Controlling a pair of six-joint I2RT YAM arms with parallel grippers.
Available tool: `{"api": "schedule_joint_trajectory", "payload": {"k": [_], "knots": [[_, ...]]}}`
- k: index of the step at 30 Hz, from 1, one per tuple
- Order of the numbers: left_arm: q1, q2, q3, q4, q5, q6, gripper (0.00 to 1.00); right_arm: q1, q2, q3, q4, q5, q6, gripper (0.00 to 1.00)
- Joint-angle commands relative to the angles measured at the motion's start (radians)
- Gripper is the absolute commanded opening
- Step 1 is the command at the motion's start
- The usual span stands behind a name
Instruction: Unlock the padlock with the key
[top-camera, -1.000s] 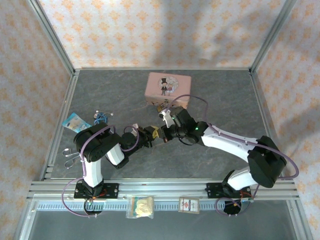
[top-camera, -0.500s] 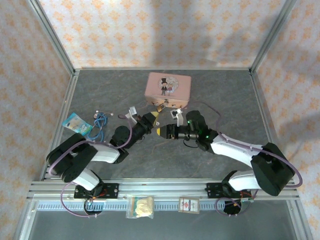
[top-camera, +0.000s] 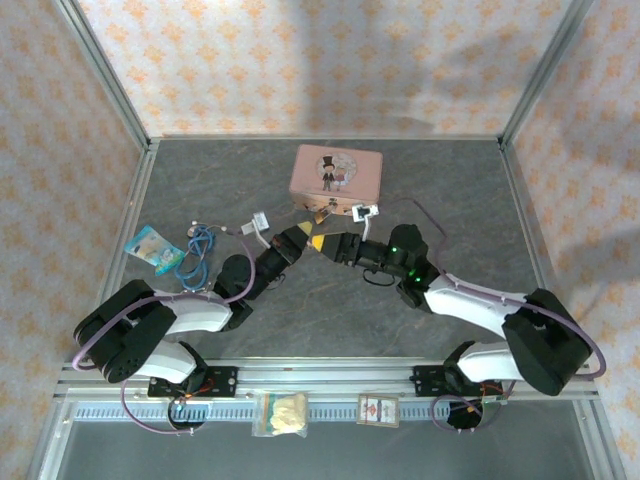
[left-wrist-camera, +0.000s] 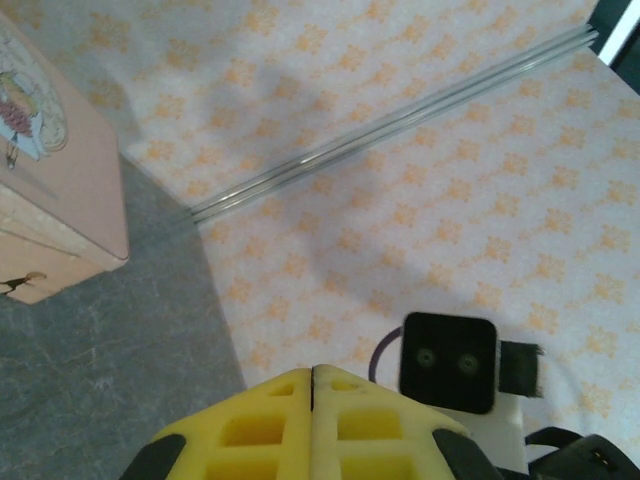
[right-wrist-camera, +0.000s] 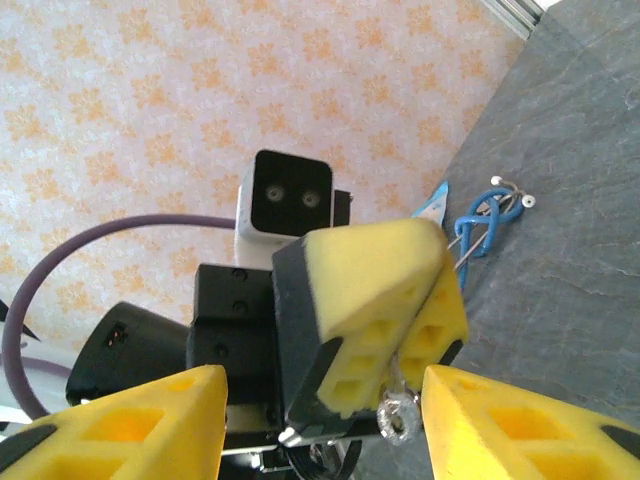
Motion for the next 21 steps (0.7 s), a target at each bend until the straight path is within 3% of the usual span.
{"api": "schedule_joint_trajectory", "payload": {"k": [1,15,21], "knots": [[-0.005,-0.01,-0.023,0.109,-0.004,0.051,0.0,-0.004,0.03,0.024,0.084,-0.012,0.024,0.53],[-0.008,0.019,-0.049,0.212,-0.014,0.014,0.0,0.002,0.173,0.017,0.305,-0.108,0.171,0.35],[-0.01,0.041,-0.048,0.23,-0.008,-0.004,0.0,0.008,0.185,0.023,0.322,-0.112,0.176,0.25]]}}
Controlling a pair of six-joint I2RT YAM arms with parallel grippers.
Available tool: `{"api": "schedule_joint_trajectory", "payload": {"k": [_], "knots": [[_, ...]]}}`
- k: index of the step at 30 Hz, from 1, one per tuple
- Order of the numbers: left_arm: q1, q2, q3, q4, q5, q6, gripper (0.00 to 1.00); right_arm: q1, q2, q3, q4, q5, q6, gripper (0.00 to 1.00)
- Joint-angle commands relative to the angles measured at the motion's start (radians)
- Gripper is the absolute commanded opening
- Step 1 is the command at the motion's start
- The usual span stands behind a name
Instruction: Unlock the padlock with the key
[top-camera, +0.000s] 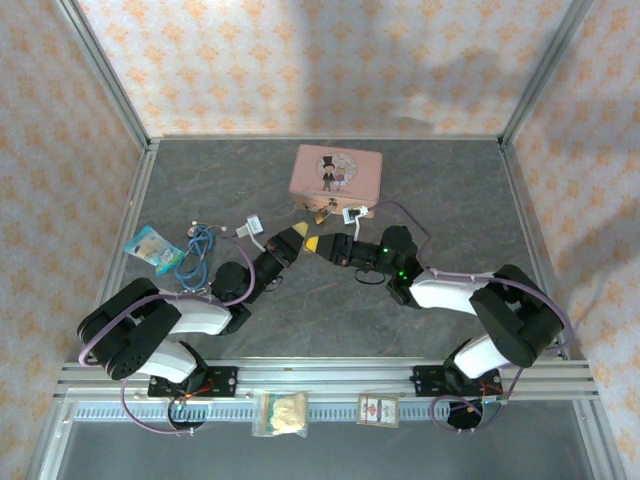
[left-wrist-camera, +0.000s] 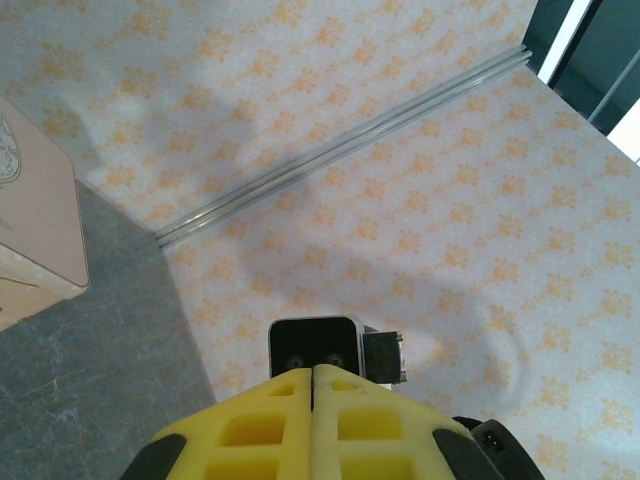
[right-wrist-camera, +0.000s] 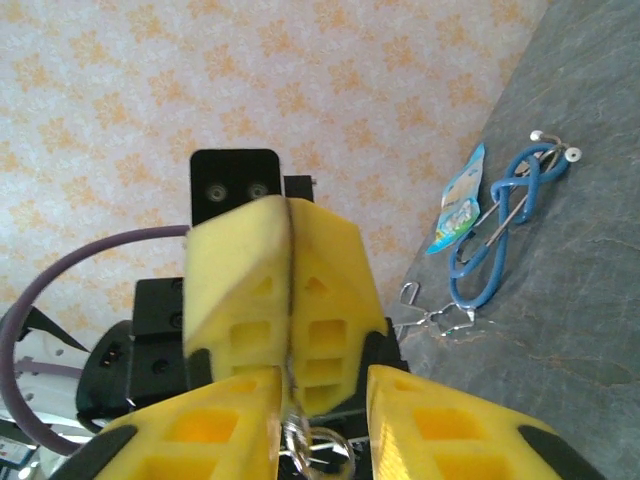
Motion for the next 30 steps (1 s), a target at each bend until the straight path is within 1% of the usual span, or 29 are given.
{"api": "schedule_joint_trajectory", "payload": {"k": [1,4,10,12,13,14,15,16,17,19,20,21,22,23,24,26,30], "knots": [[-0.008,0.016,-0.004,0.076,-0.002,-0.013,0.0,0.007,0.003,0.023,0.086,-0.028,0.011,0.23],[-0.011,0.022,-0.006,0.079,-0.005,-0.017,0.0,0.011,0.003,0.028,0.085,-0.035,0.012,0.23],[-0.014,0.03,-0.01,0.103,-0.021,-0.032,0.0,0.021,0.012,0.016,0.083,-0.027,0.01,0.28],[-0.014,0.033,-0.01,0.112,-0.021,-0.039,0.0,0.021,0.016,0.011,0.083,-0.021,0.009,0.27],[-0.015,0.035,-0.01,0.117,-0.021,-0.042,0.0,0.021,0.017,0.012,0.083,-0.021,0.008,0.25],[-0.016,0.036,-0.01,0.122,-0.022,-0.046,0.0,0.021,0.02,0.013,0.087,-0.022,0.008,0.2],[-0.016,0.037,-0.012,0.126,-0.022,-0.049,0.0,0.021,0.022,0.015,0.091,-0.022,0.007,0.13],[-0.016,0.039,-0.015,0.132,-0.024,-0.053,0.0,0.021,0.022,0.015,0.096,-0.023,0.006,0.02],[-0.016,0.038,-0.018,0.138,-0.026,-0.057,0.0,0.021,0.024,0.016,0.095,-0.024,0.004,0.0],[-0.016,0.034,-0.029,0.147,-0.038,-0.067,0.0,0.019,0.021,0.019,0.075,-0.024,-0.012,0.0],[-0.016,0.027,-0.035,0.147,-0.046,-0.073,0.16,0.02,0.013,0.021,0.05,-0.023,-0.03,0.0],[-0.012,0.018,-0.048,0.145,-0.064,-0.084,0.37,0.018,0.0,0.026,0.0,-0.02,-0.068,0.0],[-0.004,0.003,-0.06,0.134,-0.077,-0.099,0.56,0.018,-0.018,0.037,-0.076,-0.013,-0.126,0.0],[0.009,-0.012,-0.072,0.123,-0.081,-0.112,0.68,0.018,-0.036,0.05,-0.154,0.0,-0.188,0.0],[0.025,-0.029,-0.082,0.104,-0.08,-0.124,0.76,0.019,-0.06,0.065,-0.245,0.017,-0.262,0.0],[0.053,-0.072,-0.085,0.027,-0.067,-0.132,0.77,0.018,-0.094,0.087,-0.37,0.046,-0.38,0.0],[0.07,-0.166,-0.036,-0.227,-0.024,-0.071,0.77,0.018,-0.127,0.14,-0.54,0.068,-0.553,0.0]]}}
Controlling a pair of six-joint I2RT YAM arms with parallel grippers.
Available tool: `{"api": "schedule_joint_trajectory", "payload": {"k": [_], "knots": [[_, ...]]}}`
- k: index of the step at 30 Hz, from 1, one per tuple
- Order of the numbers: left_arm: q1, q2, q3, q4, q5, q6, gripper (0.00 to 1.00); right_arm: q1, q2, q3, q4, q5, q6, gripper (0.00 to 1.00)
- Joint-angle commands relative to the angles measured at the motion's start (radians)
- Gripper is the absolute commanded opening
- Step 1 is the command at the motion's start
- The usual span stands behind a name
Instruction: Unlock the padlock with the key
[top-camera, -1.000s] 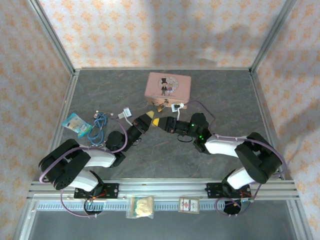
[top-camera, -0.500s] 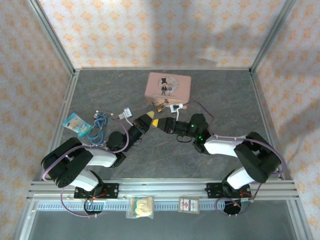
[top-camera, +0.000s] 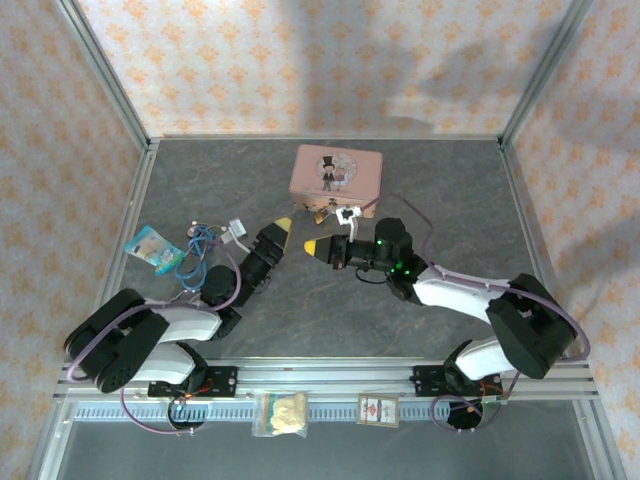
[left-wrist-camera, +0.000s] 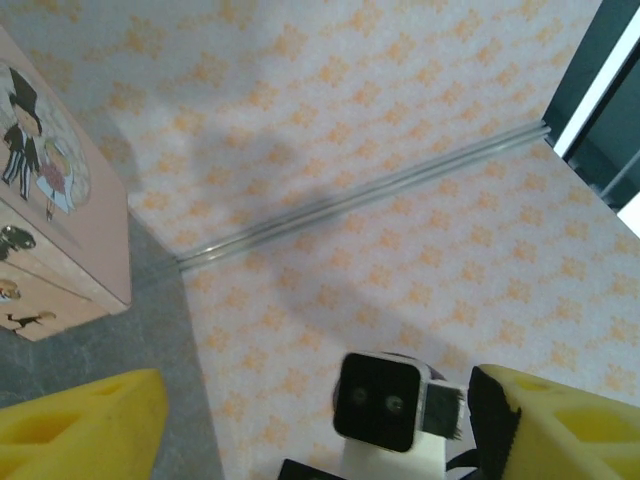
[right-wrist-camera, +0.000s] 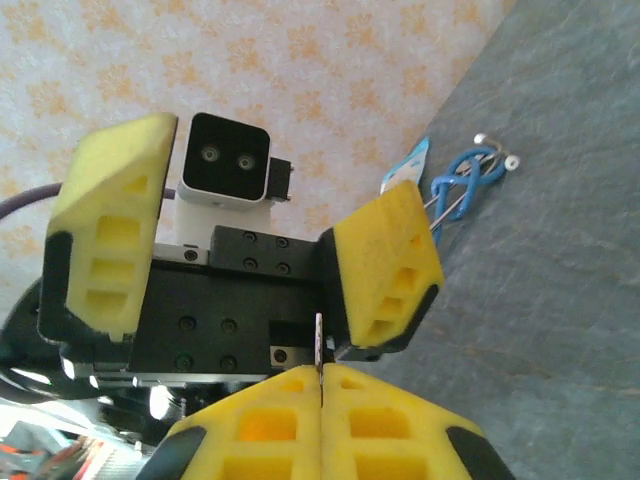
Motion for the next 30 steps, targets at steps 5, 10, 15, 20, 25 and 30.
{"api": "schedule_joint_trajectory", "payload": {"k": [5,10,15,20,25,30], "knots": [[0.007,-0.119,0.075,-0.308,0.076,0.123,0.68,0.003,-0.039,0.12,-0.339,0.029,-0.358,0.0],[0.008,-0.133,0.1,-0.372,0.163,0.187,0.57,-0.012,-0.035,0.166,-0.405,-0.006,-0.407,0.0],[0.008,-0.123,0.099,-0.367,0.192,0.196,0.53,-0.022,-0.033,0.175,-0.39,-0.057,-0.39,0.0],[0.008,-0.122,0.104,-0.369,0.193,0.213,0.52,-0.023,-0.036,0.164,-0.36,-0.071,-0.363,0.0],[0.007,-0.098,0.118,-0.331,0.238,0.211,0.34,-0.023,-0.019,0.157,-0.313,-0.087,-0.334,0.0],[0.007,-0.095,0.114,-0.307,0.251,0.204,0.15,-0.026,-0.008,0.159,-0.308,-0.091,-0.332,0.0]]}}
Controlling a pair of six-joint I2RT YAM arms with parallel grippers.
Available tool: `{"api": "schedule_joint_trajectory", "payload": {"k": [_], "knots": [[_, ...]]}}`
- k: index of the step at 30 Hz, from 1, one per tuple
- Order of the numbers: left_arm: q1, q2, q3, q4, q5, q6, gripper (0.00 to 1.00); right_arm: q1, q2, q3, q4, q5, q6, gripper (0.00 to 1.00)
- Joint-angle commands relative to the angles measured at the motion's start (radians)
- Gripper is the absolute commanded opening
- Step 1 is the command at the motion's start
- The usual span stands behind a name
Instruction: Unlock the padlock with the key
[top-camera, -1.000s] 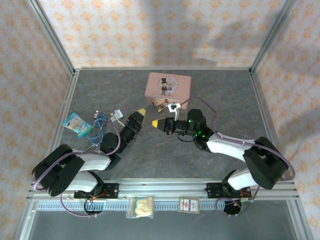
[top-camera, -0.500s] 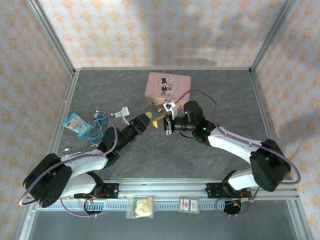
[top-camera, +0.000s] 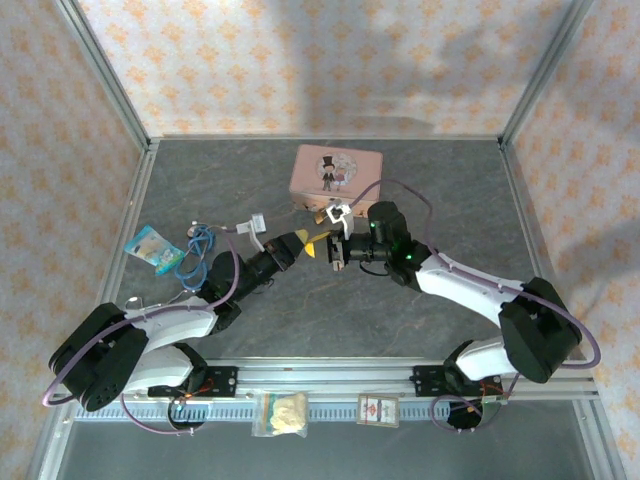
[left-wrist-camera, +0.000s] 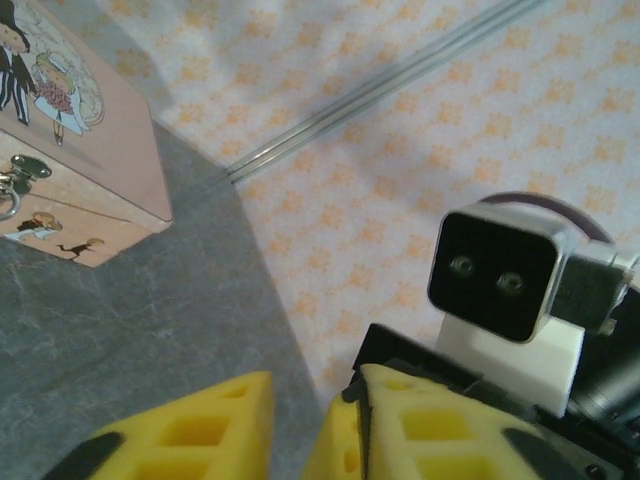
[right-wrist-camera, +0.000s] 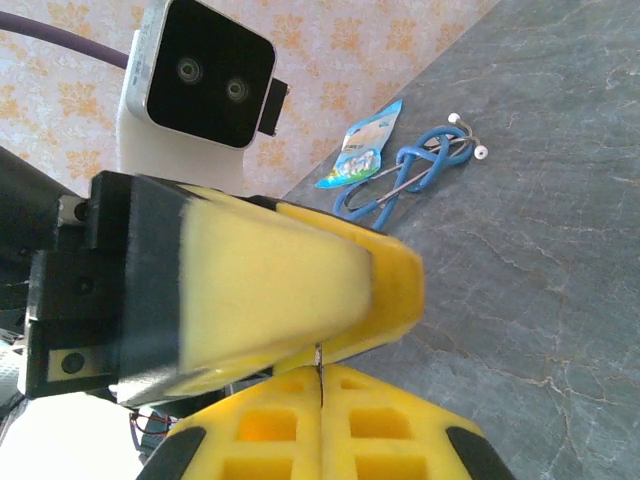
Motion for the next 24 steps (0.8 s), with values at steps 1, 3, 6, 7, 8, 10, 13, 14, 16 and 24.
{"api": "schedule_joint_trajectory", "payload": {"k": [1,3,6,7,8,10,13,14,16,24], "knots": [[0.005,-0.002,0.023,0.052,0.037,0.013,0.12,-0.008,0.008,0.014,0.05,-0.019,0.011,0.0],[0.005,-0.004,0.023,0.048,0.034,0.011,0.0,-0.01,0.008,0.014,0.052,-0.021,0.014,0.0],[0.005,-0.007,0.02,0.051,0.023,0.007,0.0,-0.018,0.006,0.021,0.028,-0.005,0.023,0.03],[0.005,-0.008,0.018,0.052,0.016,0.005,0.0,-0.023,0.001,0.021,0.022,0.003,0.033,0.11],[0.005,-0.009,0.016,0.054,0.009,0.003,0.0,-0.032,-0.006,0.014,0.027,0.01,0.051,0.21],[0.005,-0.008,0.011,0.063,-0.011,-0.004,0.0,-0.055,-0.024,-0.019,0.092,0.0,0.117,0.35],[0.003,0.005,0.001,0.107,-0.029,-0.023,0.0,-0.068,-0.037,-0.095,0.291,-0.033,0.267,0.46],[0.003,0.012,0.0,0.121,-0.033,-0.032,0.0,-0.069,-0.034,-0.113,0.35,-0.039,0.328,0.47],[0.0,0.026,-0.002,0.148,-0.04,-0.046,0.0,-0.068,-0.024,-0.152,0.47,-0.036,0.42,0.48],[-0.022,0.069,-0.002,0.214,-0.057,-0.071,0.0,-0.051,0.01,-0.239,0.742,-0.016,0.598,0.48]]}}
